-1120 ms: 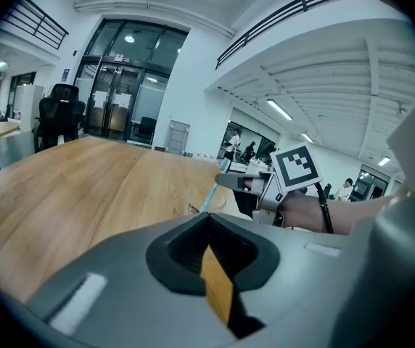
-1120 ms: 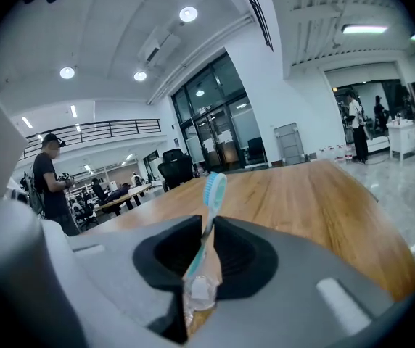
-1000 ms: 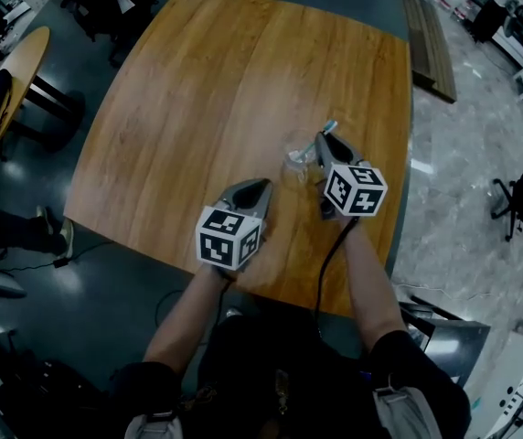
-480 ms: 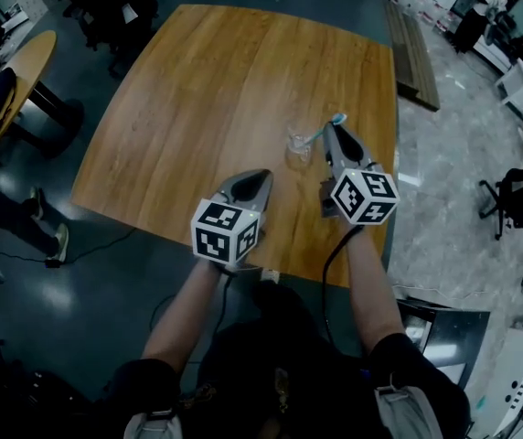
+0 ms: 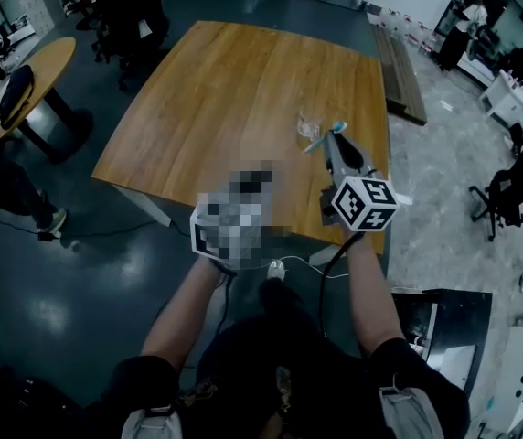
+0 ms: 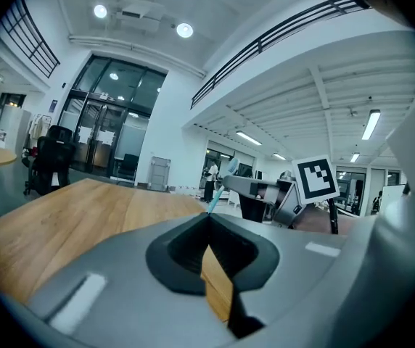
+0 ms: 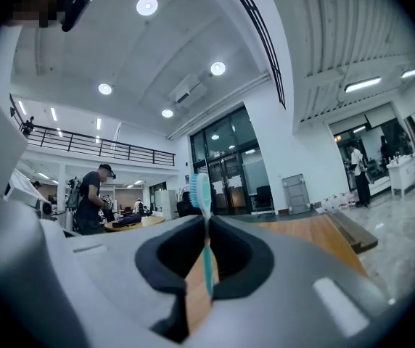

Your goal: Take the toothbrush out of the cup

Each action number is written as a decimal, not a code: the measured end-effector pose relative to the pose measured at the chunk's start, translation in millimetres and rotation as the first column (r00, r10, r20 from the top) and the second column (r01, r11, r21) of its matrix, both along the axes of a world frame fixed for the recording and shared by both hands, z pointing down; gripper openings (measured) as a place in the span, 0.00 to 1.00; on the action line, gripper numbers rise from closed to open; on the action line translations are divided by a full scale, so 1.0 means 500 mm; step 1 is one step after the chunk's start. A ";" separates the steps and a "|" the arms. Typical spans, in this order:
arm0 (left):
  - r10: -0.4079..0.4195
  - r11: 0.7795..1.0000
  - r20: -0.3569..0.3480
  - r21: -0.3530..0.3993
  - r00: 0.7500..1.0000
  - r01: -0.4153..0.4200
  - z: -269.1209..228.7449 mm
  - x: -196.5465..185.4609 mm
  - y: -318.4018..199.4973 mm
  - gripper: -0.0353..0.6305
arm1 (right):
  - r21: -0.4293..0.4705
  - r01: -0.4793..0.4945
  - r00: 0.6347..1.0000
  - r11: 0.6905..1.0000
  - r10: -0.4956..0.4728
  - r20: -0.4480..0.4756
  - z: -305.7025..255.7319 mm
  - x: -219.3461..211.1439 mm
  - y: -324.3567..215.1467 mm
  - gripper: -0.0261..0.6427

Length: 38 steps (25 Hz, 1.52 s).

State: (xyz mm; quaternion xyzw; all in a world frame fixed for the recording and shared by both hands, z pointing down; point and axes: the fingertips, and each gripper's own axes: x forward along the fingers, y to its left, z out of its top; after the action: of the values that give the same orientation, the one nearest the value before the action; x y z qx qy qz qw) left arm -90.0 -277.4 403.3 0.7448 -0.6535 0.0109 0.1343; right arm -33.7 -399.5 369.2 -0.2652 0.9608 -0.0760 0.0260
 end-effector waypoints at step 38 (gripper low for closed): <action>-0.003 0.996 -0.003 0.084 1.000 0.003 -0.078 0.091 0.205 0.06 | -0.007 0.075 0.996 0.997 -0.074 0.057 -0.055 0.093 0.317 0.08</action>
State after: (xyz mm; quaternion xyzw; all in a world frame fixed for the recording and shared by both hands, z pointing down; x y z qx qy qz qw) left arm -44.6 -175.0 364.4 0.7488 -0.6543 -0.0178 0.1040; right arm 12.9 -241.0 341.7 -0.2272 0.9686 -0.0890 0.0489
